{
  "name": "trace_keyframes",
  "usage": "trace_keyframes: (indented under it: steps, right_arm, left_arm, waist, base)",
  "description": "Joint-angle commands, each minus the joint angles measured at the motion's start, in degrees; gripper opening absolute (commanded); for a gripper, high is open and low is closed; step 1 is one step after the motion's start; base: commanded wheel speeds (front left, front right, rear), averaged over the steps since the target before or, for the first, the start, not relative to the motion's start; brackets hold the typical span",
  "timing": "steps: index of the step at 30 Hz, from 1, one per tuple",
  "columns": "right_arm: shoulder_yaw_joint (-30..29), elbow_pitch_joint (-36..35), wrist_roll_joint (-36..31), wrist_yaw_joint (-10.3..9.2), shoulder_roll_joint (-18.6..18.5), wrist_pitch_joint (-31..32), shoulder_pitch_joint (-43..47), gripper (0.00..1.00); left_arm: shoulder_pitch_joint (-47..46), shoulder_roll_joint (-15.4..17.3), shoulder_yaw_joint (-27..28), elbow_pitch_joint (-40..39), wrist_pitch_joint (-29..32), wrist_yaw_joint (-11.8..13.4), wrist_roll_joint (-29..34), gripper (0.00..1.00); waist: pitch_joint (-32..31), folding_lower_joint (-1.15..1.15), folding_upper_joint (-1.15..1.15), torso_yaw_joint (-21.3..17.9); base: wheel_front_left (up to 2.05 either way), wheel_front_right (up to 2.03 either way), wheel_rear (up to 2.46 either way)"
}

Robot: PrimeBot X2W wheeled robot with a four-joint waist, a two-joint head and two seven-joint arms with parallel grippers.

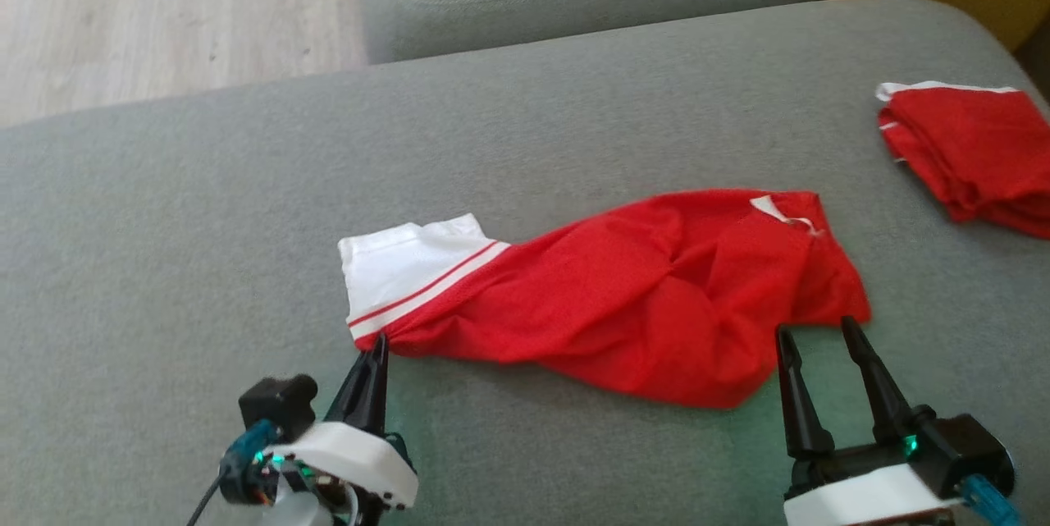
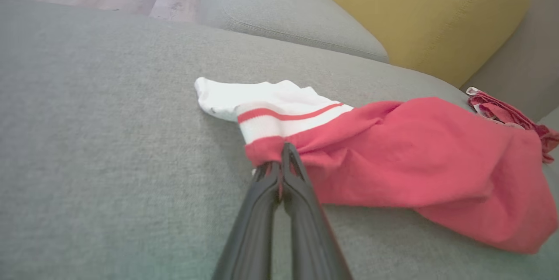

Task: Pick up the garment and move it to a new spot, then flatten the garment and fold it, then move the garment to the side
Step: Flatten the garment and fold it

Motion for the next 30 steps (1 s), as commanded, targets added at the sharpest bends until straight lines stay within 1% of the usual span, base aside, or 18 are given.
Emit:
trace_keyframes:
  steps: [1,2,3,6,9,12,14,17,21,25,28,30]
  right_arm:
    - [1.18,-1.91,-0.49,0.37,-0.56,-0.52,-2.00,1.00]
    - [1.15,-1.93,-0.52,0.37,-0.65,-0.52,-2.07,1.00]
    - [1.15,-1.93,-0.54,0.37,-0.78,-0.52,-2.12,1.00]
    - [1.30,-1.95,-0.57,0.37,-1.18,-0.52,-2.32,1.00]
    - [1.32,-2.20,-0.62,0.37,-1.51,-0.52,-2.83,1.00]
    - [1.53,-2.43,-0.73,0.37,-1.94,-0.52,-3.75,1.00]
    - [1.67,-2.63,-0.85,0.37,-2.17,-0.52,-4.50,1.00]
    - [1.94,-2.73,-0.98,0.37,-2.58,-0.52,-5.49,1.00]
    - [2.49,-2.72,-0.96,0.37,-3.06,-0.52,-6.75,1.00]
    - [2.77,-2.61,-0.96,0.37,-3.16,-0.52,-7.86,1.00]
    - [2.75,-2.66,-0.95,0.37,-3.18,-0.52,-8.16,1.00]
    - [3.03,-2.57,-0.92,0.37,-3.23,-0.52,-8.37,1.00]
  left_arm:
    - [-2.46,0.64,2.63,-2.38,-0.73,0.67,-0.16,0.40]
    - [-1.67,0.47,2.70,-2.75,-0.75,1.06,-0.43,0.93]
    - [-1.07,0.35,2.73,-3.09,-0.68,1.39,-0.61,1.00]
    - [-0.57,0.47,3.16,-4.33,-0.57,2.44,-0.84,1.00]
    - [-2.13,1.79,3.82,-6.25,-0.55,3.58,0.06,1.00]
    - [-5.33,3.95,5.58,-8.54,0.77,4.07,-0.08,1.00]
    - [-8.50,6.11,6.65,-9.77,2.79,3.79,-0.17,1.00]
    - [-14.27,9.87,6.94,-10.30,8.15,2.14,-0.13,1.00]
    - [-21.24,13.76,5.83,-8.25,17.75,-2.16,-1.77,1.00]
    - [-25.06,15.57,4.18,-5.04,29.54,-5.95,-6.67,1.00]
    - [-26.28,17.14,2.71,-4.42,37.43,-7.50,-10.95,1.00]
    - [-26.89,18.47,1.74,-4.65,40.50,-7.89,-12.22,1.00]
  waist:
    - [0.69,0.00,0.00,0.93]
    - [0.86,0.00,0.00,1.29]
    - [1.04,0.00,0.00,1.65]
    - [1.79,0.00,0.00,2.48]
    - [3.05,0.00,0.00,3.00]
    - [4.86,0.00,0.00,3.16]
    - [6.27,0.00,0.00,3.16]
    - [8.27,0.00,0.00,2.98]
    - [10.25,0.00,0.00,2.27]
    - [11.27,0.00,0.00,1.17]
    - [11.72,0.00,0.00,0.57]
    - [11.95,0.00,0.00,0.04]
  base:
    - [0.00,0.00,0.00]
    - [0.00,0.00,0.00]
    - [0.00,0.00,0.00]
    - [0.00,0.00,0.00]
    - [0.00,0.00,0.00]
    - [0.00,0.00,0.00]
    - [0.00,0.00,0.00]
    - [0.00,0.00,0.00]
    - [0.00,0.00,0.00]
    - [0.00,0.00,0.00]
    - [0.00,0.00,0.00]
    - [0.00,0.00,0.00]
